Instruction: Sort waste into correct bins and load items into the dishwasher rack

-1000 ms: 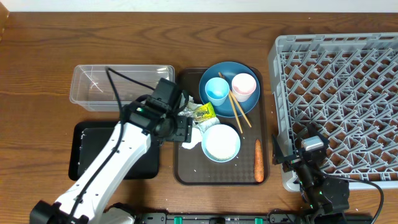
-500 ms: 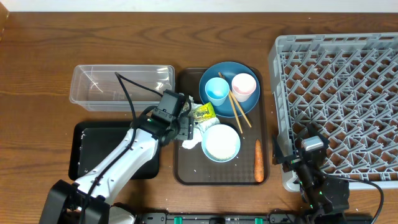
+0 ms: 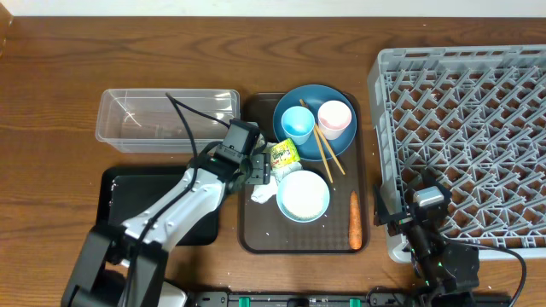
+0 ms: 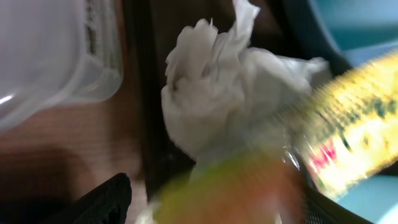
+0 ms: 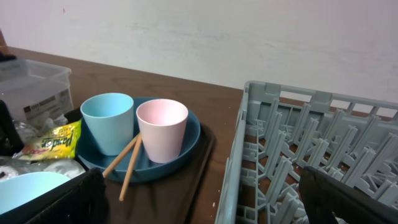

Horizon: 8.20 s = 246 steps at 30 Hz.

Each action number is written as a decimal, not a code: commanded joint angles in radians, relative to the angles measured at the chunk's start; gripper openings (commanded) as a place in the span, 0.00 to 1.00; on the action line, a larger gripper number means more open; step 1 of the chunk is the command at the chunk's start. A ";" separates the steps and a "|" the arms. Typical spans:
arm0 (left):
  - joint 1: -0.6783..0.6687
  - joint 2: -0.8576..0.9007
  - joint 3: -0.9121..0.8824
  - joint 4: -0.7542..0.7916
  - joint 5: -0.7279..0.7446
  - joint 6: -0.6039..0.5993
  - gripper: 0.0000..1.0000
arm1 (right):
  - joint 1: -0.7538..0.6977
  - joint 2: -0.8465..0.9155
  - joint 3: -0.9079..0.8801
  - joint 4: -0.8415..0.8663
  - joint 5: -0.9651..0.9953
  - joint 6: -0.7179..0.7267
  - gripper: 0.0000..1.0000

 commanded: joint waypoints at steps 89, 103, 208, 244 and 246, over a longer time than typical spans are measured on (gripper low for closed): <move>0.161 -0.196 0.003 -0.117 0.189 0.097 0.51 | -0.006 -0.005 -0.002 -0.004 -0.002 0.012 0.99; 0.161 -0.217 0.004 -0.129 0.181 0.088 0.34 | -0.006 -0.005 -0.002 -0.004 -0.002 0.012 0.99; 0.311 -0.310 0.049 0.190 -0.361 -0.229 0.85 | -0.006 -0.004 -0.002 -0.004 -0.002 0.012 0.99; 0.313 -0.467 -0.015 -0.624 -0.119 -0.059 0.72 | -0.006 -0.004 -0.002 -0.004 -0.002 0.012 0.99; 0.313 -0.432 -0.018 -0.596 -0.119 -0.060 0.72 | -0.006 -0.004 -0.002 -0.004 -0.002 0.012 0.99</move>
